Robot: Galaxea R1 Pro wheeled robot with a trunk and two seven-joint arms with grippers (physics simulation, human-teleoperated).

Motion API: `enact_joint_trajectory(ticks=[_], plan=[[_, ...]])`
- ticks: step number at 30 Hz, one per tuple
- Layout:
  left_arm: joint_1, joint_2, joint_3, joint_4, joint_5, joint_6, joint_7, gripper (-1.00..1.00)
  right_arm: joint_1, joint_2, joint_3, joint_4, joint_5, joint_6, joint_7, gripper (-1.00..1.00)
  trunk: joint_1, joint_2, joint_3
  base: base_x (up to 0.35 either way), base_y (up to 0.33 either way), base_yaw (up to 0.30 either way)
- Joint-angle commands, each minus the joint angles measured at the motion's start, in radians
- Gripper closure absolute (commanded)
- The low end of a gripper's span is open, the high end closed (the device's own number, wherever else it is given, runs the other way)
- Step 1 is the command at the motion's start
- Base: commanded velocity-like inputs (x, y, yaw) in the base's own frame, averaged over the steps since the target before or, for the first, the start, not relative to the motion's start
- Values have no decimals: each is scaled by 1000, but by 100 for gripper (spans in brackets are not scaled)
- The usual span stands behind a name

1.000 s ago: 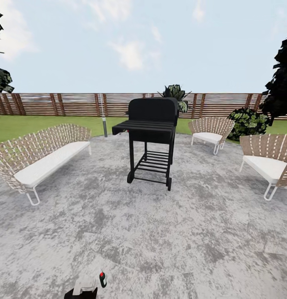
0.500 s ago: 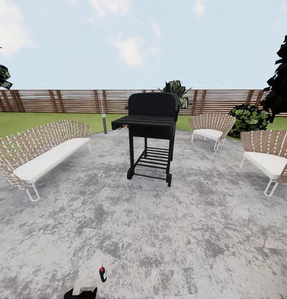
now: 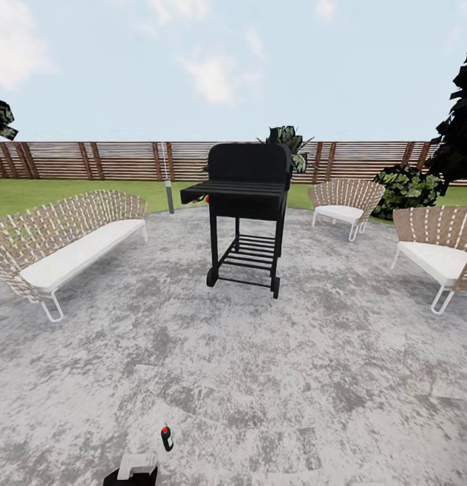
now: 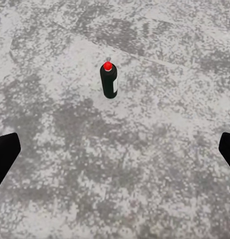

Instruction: In the garden, pick up the pesticide atomizer on the floor and spray pesticide onto both trees until each tree trunk is fully covered.

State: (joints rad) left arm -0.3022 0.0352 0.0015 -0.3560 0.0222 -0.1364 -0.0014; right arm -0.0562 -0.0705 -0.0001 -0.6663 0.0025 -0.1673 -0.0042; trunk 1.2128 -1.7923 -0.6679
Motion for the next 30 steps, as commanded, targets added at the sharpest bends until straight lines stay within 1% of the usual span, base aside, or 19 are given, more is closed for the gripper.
enact_joint_trajectory(ticks=[1,30], plan=[[-1,0,0,1,2,-3,0,-100,-1,0,0,1,0,-3,0,-100,4,-8,-4,0,0,0],[0,2,0,2,2,-3,3,-100,-1,0,2,3,4,-3,0,-100,115,-211,-95,0,0,0]])
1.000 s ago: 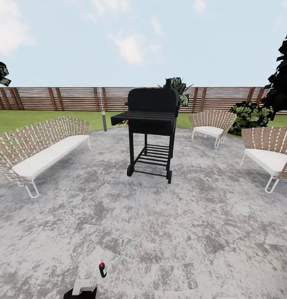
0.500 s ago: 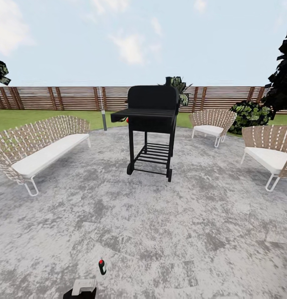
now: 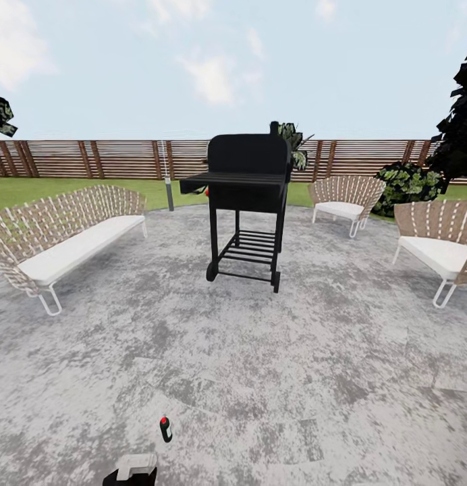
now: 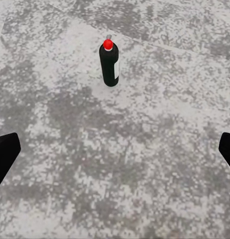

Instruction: In the garden, pick up the pesticide atomizer on the floor and spray pesticide onto both trees until each tree trunk is fully covered.

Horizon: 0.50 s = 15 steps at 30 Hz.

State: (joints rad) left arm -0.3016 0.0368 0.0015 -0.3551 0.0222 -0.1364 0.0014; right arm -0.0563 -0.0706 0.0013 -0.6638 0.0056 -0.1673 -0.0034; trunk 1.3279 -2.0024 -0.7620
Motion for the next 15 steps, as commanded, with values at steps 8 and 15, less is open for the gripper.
enact_joint_trajectory(ticks=[8,15], plan=[[-1,0,0,1,2,-3,1,-100,-1,0,2,1,2,-3,0,-100,31,-57,-26,0,0,0],[-1,0,0,1,2,-3,1,-100,-1,0,3,1,2,-3,-1,-100,57,-106,-48,0,0,0]])
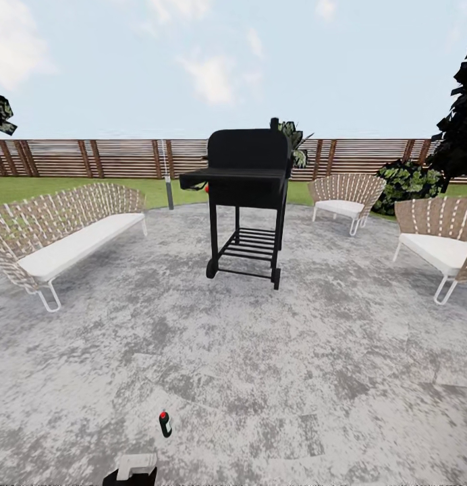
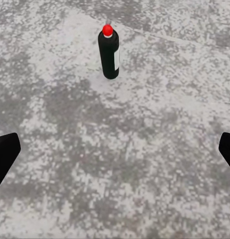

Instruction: In the garden, pick up the pesticide atomizer on the floor and spray pesticide onto both trees until each tree trunk is fully covered.

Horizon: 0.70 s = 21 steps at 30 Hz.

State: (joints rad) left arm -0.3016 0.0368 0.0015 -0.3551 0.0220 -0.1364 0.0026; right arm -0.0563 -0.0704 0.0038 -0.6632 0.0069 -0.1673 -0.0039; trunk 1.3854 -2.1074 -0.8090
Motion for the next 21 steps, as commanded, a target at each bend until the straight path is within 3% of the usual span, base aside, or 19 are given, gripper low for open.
enact_joint_trajectory(ticks=[1,21], plan=[[-1,0,0,1,2,-3,0,-100,0,0,1,1,1,-3,0,-100,4,-8,-4,0,0,0],[-1,0,0,1,3,-5,0,-100,0,0,2,2,1,-3,0,-100,80,-148,-67,0,0,0]])
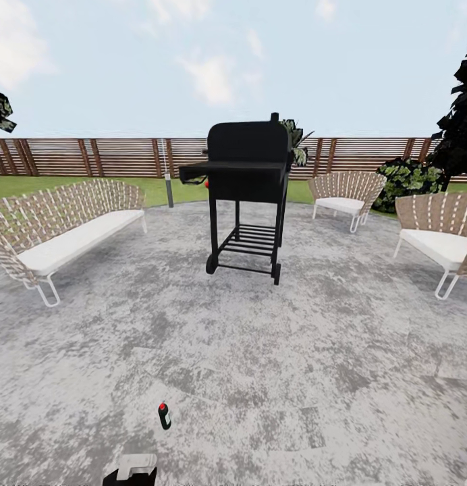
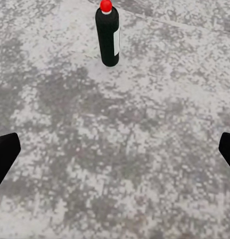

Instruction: In the garden, pick up the pesticide atomizer on the floor and spray pesticide onto both trees until each tree trunk is fully covered.

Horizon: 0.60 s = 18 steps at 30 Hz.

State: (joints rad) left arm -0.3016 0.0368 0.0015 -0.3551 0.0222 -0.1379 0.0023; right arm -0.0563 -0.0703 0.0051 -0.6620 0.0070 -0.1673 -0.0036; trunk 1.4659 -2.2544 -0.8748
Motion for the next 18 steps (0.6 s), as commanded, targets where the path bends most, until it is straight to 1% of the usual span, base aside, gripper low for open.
enact_joint_trajectory(ticks=[1,15,18], plan=[[-1,0,0,1,2,-3,0,-100,0,0,1,1,1,-3,-1,-100,4,-8,-4,0,0,0],[-1,2,0,1,0,-3,-2,-100,0,0,2,1,1,-3,-1,-100,57,-106,-48,0,0,0],[-9,2,0,-1,0,4,-3,-100,0,1,1,11,1,-3,-1,-100,69,-127,-57,0,0,0]])
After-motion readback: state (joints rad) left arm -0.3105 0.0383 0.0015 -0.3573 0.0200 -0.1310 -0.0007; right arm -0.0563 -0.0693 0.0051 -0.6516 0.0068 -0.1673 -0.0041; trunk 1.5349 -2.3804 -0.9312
